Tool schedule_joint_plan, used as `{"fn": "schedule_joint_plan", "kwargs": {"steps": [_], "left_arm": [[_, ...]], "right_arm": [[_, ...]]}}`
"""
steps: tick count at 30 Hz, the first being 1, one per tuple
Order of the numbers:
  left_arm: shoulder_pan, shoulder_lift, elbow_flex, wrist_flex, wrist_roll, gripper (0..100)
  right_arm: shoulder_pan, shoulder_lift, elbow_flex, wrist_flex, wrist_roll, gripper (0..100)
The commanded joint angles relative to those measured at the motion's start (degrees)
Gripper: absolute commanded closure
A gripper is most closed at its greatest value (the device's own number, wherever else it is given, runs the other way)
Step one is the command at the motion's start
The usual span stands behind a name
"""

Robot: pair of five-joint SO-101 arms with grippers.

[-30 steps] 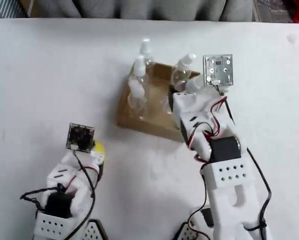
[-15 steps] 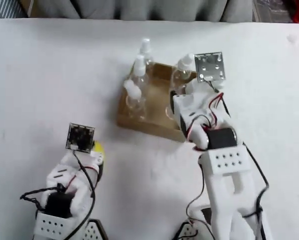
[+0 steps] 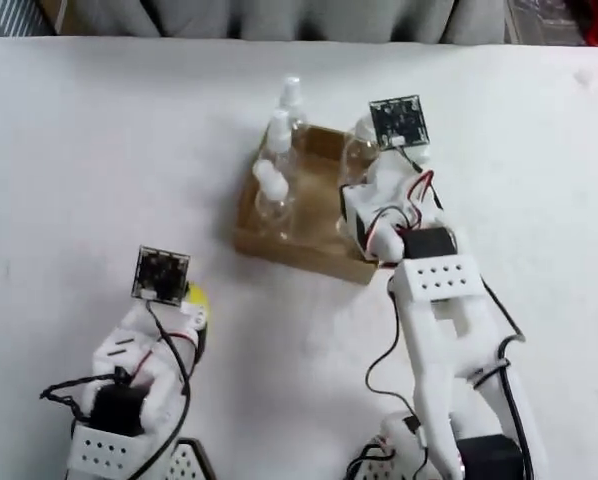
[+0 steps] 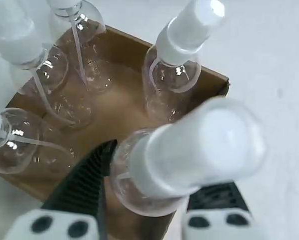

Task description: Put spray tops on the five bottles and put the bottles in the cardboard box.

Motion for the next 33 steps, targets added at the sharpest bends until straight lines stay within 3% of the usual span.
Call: {"fn": "schedule_joint_plan", "kwargs": {"steps": [1,8,12,33], "left_arm": [[-0.2,-0.7,-0.2,0.4,-0.4,98],[-0.1,-0.7,-0.2,0.4,-0.4,98],[-0.1,-0.7,-0.2,0.4,-0.4,98],[0.0,-0.7,-0.2,-0.1,-0.5,98]], "right_arm": [[0.7,1.2,-3.4,-2.7,0.7,98.4],[0.7,4.1,-3.4,-5.5,0.9,98.4],[0.5,5.1,-3.4,-5.5,5.5,98.4],[-2.2,9.6,-0.5,-5.7,6.0,98.4]]}}
